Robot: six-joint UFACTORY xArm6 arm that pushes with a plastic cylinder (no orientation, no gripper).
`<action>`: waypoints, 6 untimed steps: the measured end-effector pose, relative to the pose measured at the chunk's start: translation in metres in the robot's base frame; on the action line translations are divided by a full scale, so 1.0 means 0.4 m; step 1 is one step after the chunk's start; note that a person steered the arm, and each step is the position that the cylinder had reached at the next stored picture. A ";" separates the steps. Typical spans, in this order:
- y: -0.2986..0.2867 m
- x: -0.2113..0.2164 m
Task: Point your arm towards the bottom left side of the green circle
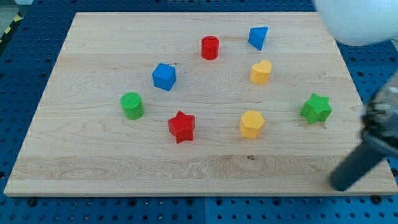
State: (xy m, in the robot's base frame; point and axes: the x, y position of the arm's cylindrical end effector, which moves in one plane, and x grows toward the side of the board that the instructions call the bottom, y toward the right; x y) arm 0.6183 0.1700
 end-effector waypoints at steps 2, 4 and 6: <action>-0.489 -0.010; -0.816 -0.180; -0.816 -0.293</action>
